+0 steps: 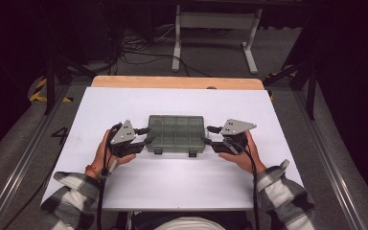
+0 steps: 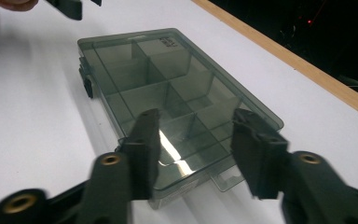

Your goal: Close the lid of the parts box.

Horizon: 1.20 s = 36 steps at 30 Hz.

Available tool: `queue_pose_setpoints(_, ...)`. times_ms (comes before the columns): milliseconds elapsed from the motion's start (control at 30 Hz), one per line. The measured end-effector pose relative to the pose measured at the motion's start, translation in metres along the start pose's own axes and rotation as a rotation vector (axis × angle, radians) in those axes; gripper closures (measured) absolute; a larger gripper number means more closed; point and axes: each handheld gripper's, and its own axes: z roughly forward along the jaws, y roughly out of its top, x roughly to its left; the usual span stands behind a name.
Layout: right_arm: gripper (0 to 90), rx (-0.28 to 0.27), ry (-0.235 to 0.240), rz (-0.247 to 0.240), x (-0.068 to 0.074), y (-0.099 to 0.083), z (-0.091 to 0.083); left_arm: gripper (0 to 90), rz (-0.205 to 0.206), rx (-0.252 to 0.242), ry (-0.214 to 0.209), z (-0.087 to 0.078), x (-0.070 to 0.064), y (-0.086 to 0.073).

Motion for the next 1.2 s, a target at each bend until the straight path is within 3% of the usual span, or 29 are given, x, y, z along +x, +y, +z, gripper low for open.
queue_pose_setpoints(100,39.2,-0.006,-0.007,0.008,0.001,-0.001,0.0,49.6,0.0,-0.015,0.01,-0.001,-0.002,0.0)
queue_pose_setpoints(300,20.6,0.003,-0.057,0.001,0.006,-0.003,0.001,21.0,-0.023,0.005,0.034,0.002,-0.006,-0.003)
queue_pose_setpoints(367,16.0,0.005,-0.068,-0.002,0.006,-0.004,0.001,14.2,-0.041,0.004,0.036,0.002,-0.007,-0.006)
queue_pose_setpoints(467,9.8,0.01,-0.073,0.001,0.008,-0.006,0.002,7.1,-0.035,-0.003,0.031,0.001,-0.01,-0.008)
queue_pose_setpoints(800,7.3,0.011,-0.08,-0.031,0.014,-0.006,0.004,4.9,-0.013,0.009,0.018,0.001,-0.016,-0.011)
queue_pose_setpoints(1200,8.4,-0.005,-0.121,-0.053,0.019,-0.008,-0.009,5.0,-0.018,-0.028,0.059,-0.017,-0.015,-0.009)
